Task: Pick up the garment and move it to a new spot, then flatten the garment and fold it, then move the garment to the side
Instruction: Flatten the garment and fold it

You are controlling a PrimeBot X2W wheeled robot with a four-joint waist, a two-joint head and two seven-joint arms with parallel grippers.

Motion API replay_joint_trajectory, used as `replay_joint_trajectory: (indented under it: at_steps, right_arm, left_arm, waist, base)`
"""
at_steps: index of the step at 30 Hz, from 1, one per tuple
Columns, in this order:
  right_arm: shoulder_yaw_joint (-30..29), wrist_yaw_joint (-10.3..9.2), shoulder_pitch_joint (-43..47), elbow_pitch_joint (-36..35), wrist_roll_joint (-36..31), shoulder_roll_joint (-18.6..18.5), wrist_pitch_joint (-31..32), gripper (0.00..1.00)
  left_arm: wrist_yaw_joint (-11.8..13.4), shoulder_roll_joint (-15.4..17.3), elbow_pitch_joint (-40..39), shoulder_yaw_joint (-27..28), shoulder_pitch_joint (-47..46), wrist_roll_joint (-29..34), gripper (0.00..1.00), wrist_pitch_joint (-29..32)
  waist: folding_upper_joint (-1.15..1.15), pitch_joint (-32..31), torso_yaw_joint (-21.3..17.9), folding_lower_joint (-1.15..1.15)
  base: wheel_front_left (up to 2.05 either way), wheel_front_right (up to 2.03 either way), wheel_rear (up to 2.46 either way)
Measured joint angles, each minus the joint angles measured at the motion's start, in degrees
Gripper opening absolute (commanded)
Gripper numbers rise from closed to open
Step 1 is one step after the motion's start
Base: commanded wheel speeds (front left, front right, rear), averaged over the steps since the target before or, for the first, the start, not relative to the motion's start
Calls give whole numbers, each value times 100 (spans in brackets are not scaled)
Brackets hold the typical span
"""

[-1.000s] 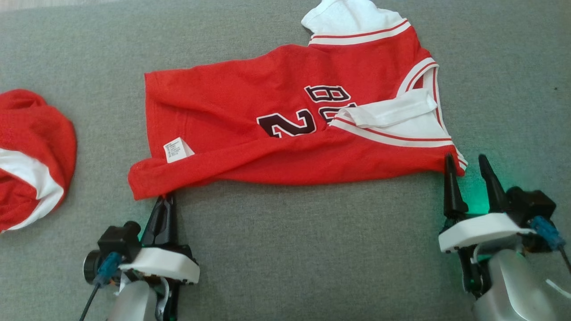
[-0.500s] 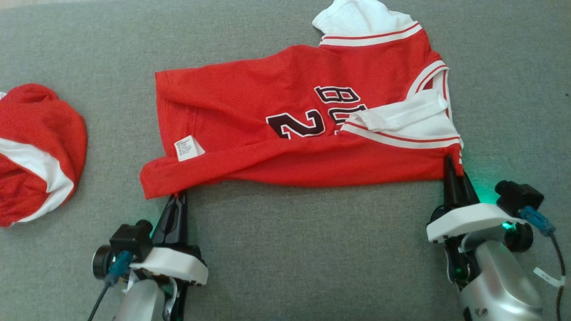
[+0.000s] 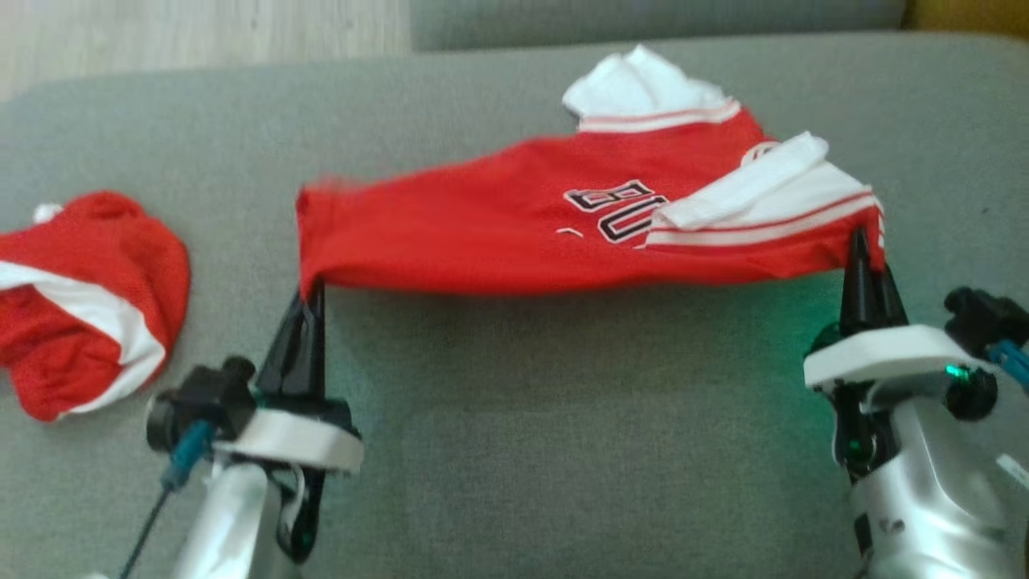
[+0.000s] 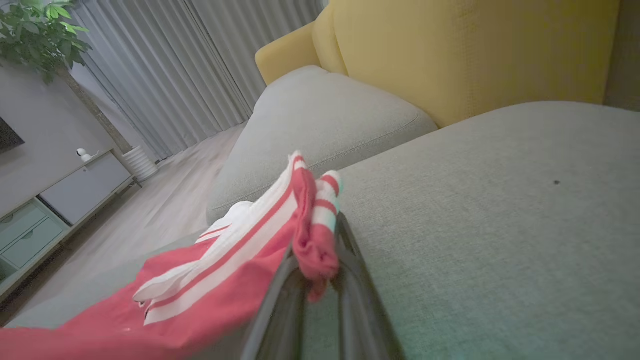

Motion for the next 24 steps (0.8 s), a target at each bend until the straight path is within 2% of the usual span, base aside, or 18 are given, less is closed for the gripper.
replay_joint_trajectory:
  at_steps: [4, 10, 11, 12, 13, 20, 24]
  right_arm:
    - [58, 0, 376, 153, 51, -68, 12, 0]
    - [156, 0, 1391, 396, 111, -86, 78, 0]
    - [157, 0, 1502, 433, 109, -87, 88, 39]
    - [163, 0, 1581, 453, 102, -100, 118, 100]
    - [175, 0, 1618, 463, 48, -124, 118, 100]
    - [172, 0, 1256, 53, -510, -322, 99, 100]
    - [249, 0, 753, -105, -692, -328, 85, 100]
  left_arm:
    - [0, -4, 161, -110, 518, -44, 0, 0]
    - [0, -68, 430, -133, 1631, -175, 0, 1]
    - [0, -88, 471, -126, 1737, -199, 0, 1]
    - [0, -108, 466, -92, 1811, -202, 65, 2]
    - [0, -134, 457, -30, 1839, -201, 100, 3]
    - [0, -134, 116, 224, 1466, 16, 100, 8]
    - [0, 210, 281, 9, 458, -67, 100, 23]
  waist:
    - [0, -354, -2, 0]
    - [0, -695, 11, -2]
    - [0, -699, 27, -2]
    - [0, -693, 39, -2]
    - [0, -676, 49, -1]
    - [0, -397, 128, 0]
    - [0, -185, 179, 1]
  base:
    - [0, 0, 0]
    - [0, 0, 0]
    - [0, 0, 0]
    - [0, 0, 0]
    - [0, 0, 0]
    - [0, 0, 0]
    - [0, 0, 0]
